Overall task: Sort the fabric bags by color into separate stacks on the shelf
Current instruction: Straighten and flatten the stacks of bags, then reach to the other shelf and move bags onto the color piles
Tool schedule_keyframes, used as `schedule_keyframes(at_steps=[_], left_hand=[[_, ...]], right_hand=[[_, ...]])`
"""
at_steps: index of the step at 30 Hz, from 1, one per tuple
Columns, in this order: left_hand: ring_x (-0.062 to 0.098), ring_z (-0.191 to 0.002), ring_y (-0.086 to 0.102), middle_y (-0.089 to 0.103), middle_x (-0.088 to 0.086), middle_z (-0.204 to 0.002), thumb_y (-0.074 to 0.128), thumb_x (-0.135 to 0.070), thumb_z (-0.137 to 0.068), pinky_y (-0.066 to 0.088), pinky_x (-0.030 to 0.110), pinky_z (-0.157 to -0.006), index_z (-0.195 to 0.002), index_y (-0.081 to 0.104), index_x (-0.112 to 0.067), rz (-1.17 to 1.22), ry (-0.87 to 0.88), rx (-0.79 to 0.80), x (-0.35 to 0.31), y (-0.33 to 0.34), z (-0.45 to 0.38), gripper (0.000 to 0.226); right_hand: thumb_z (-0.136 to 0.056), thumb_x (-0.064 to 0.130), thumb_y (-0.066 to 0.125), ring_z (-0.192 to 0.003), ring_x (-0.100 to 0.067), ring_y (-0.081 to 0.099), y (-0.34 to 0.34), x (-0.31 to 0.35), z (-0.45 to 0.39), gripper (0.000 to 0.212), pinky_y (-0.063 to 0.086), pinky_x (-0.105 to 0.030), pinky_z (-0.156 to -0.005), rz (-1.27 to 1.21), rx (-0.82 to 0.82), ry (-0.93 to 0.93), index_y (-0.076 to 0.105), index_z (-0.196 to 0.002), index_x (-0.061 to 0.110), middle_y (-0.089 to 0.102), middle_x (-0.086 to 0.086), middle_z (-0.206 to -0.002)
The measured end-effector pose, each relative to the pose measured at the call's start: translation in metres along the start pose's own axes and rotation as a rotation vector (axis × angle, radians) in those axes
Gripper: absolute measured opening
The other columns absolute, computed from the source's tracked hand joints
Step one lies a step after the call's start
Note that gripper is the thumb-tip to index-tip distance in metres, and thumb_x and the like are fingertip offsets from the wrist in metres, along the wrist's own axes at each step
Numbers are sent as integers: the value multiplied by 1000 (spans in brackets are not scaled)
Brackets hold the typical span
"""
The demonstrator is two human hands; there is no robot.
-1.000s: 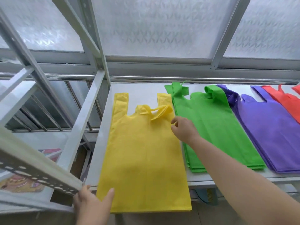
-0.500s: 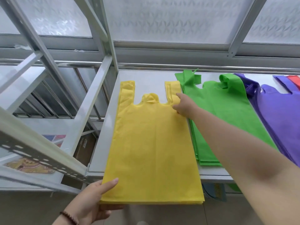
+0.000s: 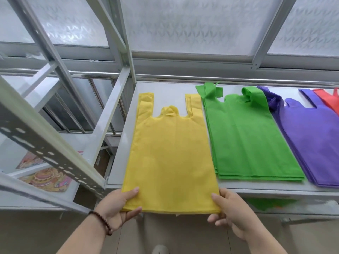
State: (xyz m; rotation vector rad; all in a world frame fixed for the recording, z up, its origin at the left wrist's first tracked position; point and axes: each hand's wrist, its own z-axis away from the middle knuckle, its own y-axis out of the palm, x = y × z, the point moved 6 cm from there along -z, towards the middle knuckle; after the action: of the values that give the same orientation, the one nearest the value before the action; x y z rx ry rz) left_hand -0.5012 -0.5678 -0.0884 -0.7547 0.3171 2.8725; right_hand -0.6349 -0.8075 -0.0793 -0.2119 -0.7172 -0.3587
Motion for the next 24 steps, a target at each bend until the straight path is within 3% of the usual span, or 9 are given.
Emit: schedule_keyframes(at_steps=[4,7,12,15,17,20,22,24], left_hand=[[28,-72,59,59,16,-88,56,-9,-91,50,24,-32,-93,55,1,-34,84,-55,-21,0,-2,10],[28,-74,60,56,15,-98,55,-13,-92,51,24,-35,-103,51,1,-116,185,-142,-42,-1,-10,18],[30,-89,57,51,12,-107,53,-14,-93,56,29,-43,-105,48,-3,-263,327,-288,-70,-1,-24,17],[25,-69,62,56,11,-96,50,-19,-93,51,27,-40,-102,50,-5,-603,431,-408,-81,-3,-25,16],[27,-63,63,61,13,-86,47,-22,-93,49,29,-51,-96,54,-5,-827,505,-478,-88,-5,-25,19],[35,-82,59,62,19,-92,47,-23,-92,47,36,-73,-98,57,-1,-966,550,-523,-90,-8,-30,25],[34,-85,55,60,19,-92,47,-22,-92,42,36,-73,-100,58,1,-998,566,-541,-92,-6,-31,26],[33,-86,53,58,19,-91,48,-22,-93,39,36,-74,-100,58,3,-1013,583,-577,-94,-3,-26,27]], right_hand=[[-99,12,41,-39,-11,54,12,22,-7,14,39,-18,-33,-5,5,-70,53,-104,18,63,-10,-81],[-98,11,43,-34,-5,48,16,38,-23,19,35,-16,-32,10,-74,-107,55,-113,6,56,-5,-67],[-96,11,51,-40,-7,58,24,60,-51,34,47,-17,-36,-53,-153,-123,48,-123,-8,55,-14,-99],[-95,9,52,-51,-13,60,25,66,-47,20,52,-18,-40,-118,-142,-129,48,-110,-2,54,-12,-89],[-94,6,53,-48,-11,62,24,62,-46,22,52,-17,-42,-107,-129,-126,48,-114,-1,56,-12,-85],[-94,6,53,-41,-6,61,24,56,-45,18,51,-16,-42,-20,-140,-154,50,-110,-2,58,-12,-75],[-94,7,53,-39,-6,60,25,58,-44,5,52,-17,-42,15,-147,-192,52,-96,2,58,-12,-71],[-94,11,53,-42,-9,61,25,61,-41,7,54,-21,-47,84,-144,-234,53,-93,4,60,-12,-70]])
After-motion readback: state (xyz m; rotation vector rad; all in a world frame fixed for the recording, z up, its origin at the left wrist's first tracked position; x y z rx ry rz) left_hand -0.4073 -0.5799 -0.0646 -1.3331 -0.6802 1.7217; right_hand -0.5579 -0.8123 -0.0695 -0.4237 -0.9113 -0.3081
